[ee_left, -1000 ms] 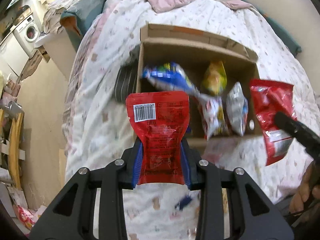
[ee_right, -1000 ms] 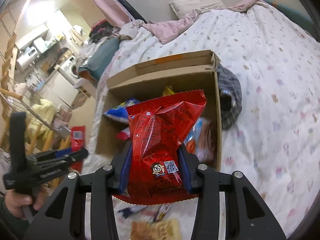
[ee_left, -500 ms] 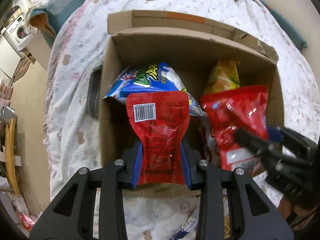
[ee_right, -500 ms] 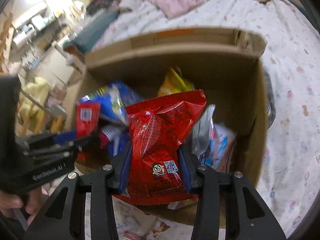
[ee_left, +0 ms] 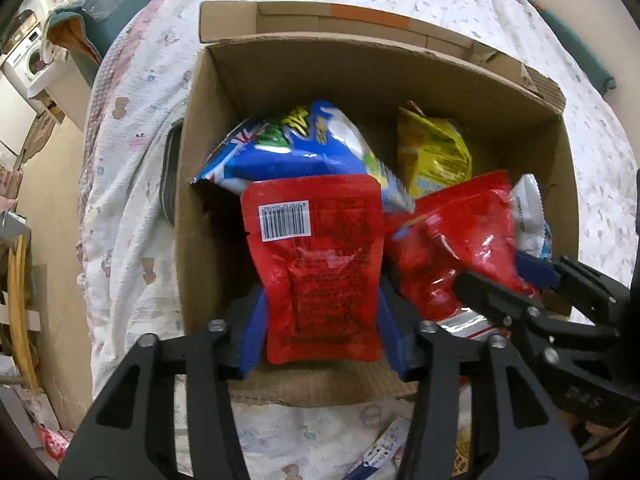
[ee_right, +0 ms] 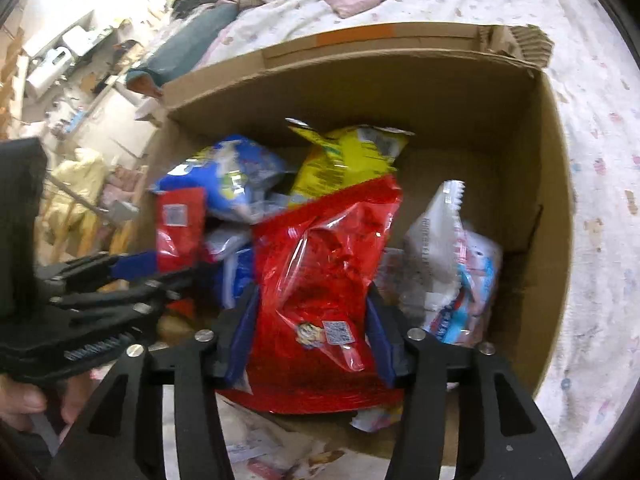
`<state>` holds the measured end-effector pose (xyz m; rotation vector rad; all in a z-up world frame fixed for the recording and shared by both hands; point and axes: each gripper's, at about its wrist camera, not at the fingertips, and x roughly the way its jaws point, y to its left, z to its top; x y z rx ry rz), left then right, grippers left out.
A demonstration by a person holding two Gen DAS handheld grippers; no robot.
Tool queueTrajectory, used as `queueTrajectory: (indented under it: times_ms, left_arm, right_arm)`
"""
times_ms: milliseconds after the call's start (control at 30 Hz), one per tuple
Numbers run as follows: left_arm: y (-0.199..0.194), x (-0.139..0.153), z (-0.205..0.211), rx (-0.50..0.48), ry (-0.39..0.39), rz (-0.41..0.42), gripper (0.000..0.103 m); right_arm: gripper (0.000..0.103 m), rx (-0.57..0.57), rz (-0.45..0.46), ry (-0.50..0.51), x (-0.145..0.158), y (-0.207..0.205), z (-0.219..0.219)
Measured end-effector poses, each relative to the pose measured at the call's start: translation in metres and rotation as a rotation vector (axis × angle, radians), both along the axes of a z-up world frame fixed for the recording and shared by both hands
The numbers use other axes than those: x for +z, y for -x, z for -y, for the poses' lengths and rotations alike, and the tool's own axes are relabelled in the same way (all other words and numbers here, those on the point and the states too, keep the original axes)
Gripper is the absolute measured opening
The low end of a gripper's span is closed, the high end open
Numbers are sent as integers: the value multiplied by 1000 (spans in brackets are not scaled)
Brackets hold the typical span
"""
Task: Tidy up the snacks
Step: 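Lower both red items into the box and open both grippers, then move both grippers back toward the remaining snacks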
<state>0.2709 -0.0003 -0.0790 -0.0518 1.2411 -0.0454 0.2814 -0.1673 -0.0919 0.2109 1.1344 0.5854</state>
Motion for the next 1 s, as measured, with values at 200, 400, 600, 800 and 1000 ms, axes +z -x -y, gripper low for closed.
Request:
queueTrajectory:
  times_ms: [200,400,600,800,1000]
  left_arm:
    - [6,5,6,-25,-8,9,66]
    - [9,15,1,-3,29,35,76]
    - [11,16,-4,5,38,36,76]
    - [14,17,-9,31,51,42,76]
    - [22,20,-11,45,37,63,76]
  right_arm:
    - [82,-92,71,-54,20,3,22]
    - [82,-155,60,-82,20,-1,41]
    - [82,-125,66,-61,22,-1,31]
    - [82,-124,75,-61,25,-1,32]
    - [82,-161,95,-79,35,9,39]
